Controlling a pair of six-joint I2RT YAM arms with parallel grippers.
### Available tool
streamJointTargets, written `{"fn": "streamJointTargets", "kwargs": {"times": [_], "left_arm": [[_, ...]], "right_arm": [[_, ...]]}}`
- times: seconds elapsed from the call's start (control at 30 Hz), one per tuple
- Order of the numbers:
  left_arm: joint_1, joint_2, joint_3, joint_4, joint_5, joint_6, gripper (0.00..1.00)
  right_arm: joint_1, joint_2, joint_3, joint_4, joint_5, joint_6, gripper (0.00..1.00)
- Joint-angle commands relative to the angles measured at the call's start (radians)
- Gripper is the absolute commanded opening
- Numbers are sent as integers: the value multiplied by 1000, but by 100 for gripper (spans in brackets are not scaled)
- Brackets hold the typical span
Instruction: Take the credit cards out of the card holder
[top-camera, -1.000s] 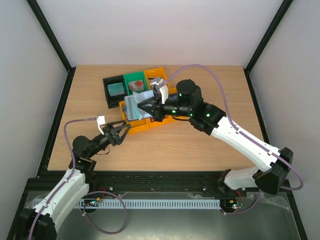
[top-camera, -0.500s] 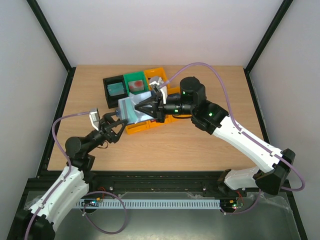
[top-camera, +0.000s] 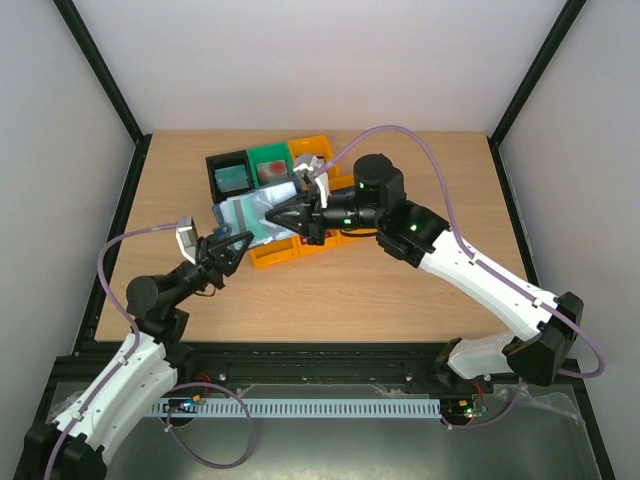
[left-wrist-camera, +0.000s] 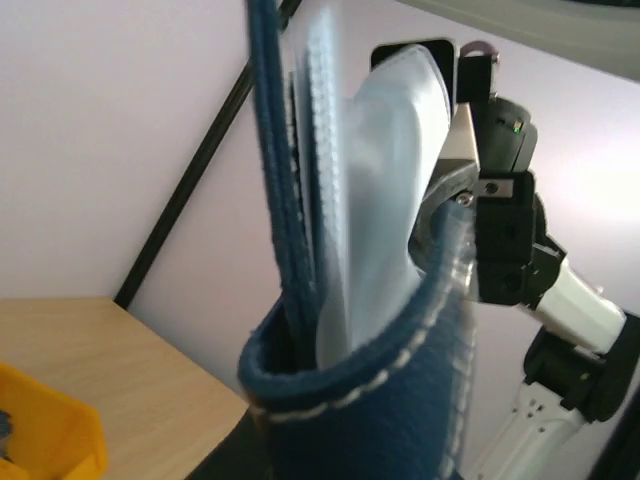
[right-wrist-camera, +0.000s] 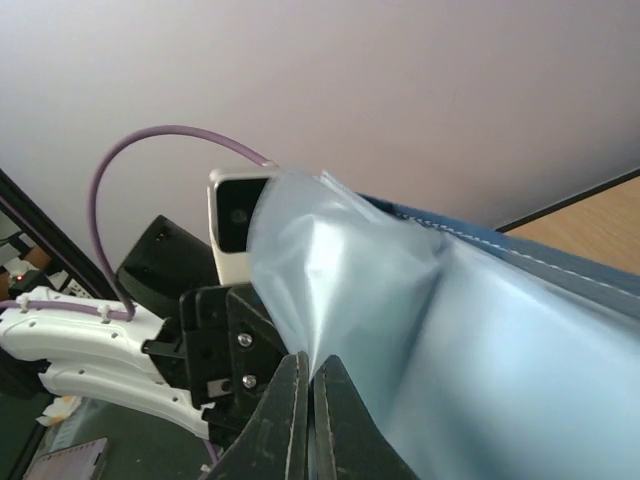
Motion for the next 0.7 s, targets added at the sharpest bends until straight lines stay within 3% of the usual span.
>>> {"fn": "streamJointTargets", "kwargs": {"times": [0.0, 0.13, 0.23, 0.33, 0.43, 0.5, 0.67], "left_arm": [[16, -39, 20, -43, -1, 104, 3], [16, -79, 19, -253, -70, 335, 2], [16, -102, 46, -467, -224, 569, 2], [16, -107, 67, -564, -358, 790, 2], [15, -111, 83, -628, -414, 952, 2], [14, -114, 92, -653, -433, 964, 2], [15, -117, 91, -654, -382, 916, 2]], "right_arm": [[-11, -16, -32, 29, 100, -4, 2], [-58, -33, -78, -2, 270, 58, 4], [-113, -26, -98, -100, 504, 112, 27], [-160, 2, -103, -221, 601, 102, 58], [-162, 31, -80, -292, 562, 21, 83], [-158, 26, -74, -302, 469, -39, 99], [-107, -60, -111, -162, 274, -155, 99]]}}
